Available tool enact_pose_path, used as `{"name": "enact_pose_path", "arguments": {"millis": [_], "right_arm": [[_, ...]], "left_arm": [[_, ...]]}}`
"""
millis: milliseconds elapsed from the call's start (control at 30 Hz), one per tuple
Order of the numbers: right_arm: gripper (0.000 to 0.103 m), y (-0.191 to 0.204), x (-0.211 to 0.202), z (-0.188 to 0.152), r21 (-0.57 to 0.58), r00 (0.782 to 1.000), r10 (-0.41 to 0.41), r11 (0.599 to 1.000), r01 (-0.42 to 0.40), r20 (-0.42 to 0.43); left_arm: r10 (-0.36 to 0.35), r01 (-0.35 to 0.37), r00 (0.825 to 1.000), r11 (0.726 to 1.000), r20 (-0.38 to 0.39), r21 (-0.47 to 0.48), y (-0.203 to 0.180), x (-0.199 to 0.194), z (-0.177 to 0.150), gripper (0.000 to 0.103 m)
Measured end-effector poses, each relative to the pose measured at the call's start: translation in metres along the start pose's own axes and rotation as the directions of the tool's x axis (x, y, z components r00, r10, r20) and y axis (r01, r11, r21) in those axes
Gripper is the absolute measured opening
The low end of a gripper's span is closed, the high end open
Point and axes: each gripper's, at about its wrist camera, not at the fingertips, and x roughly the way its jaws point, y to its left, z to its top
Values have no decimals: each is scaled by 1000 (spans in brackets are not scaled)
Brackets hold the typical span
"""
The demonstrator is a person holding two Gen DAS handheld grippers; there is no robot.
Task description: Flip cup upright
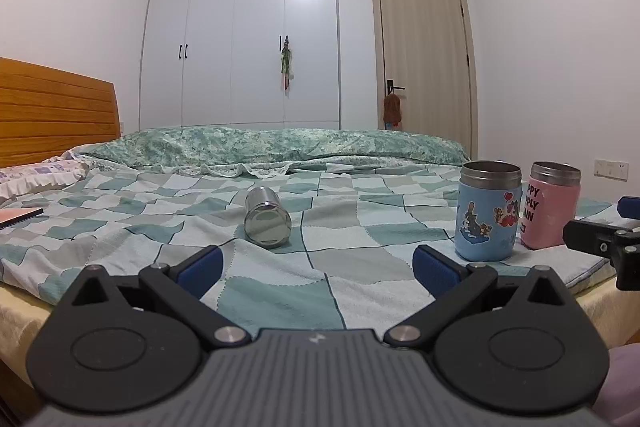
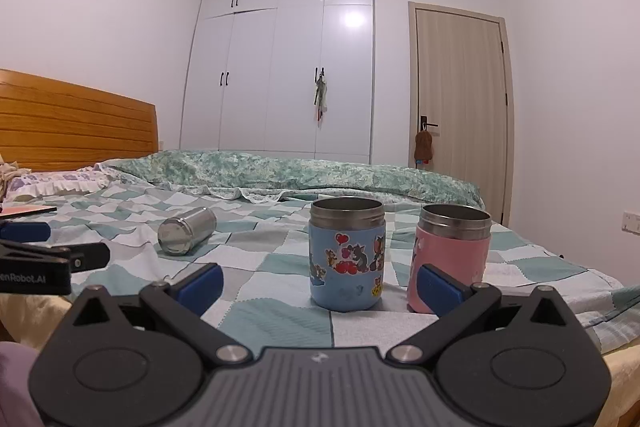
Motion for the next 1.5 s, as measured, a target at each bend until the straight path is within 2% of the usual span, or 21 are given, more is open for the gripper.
{"name": "enact_pose_path", "arguments": {"millis": [1500], "right_arm": [[103, 1, -1, -1, 3, 1000, -1, 1000, 1, 9]], "left_arm": [[-6, 6, 1000, 1000, 9, -3, 0, 1, 1, 103]]}}
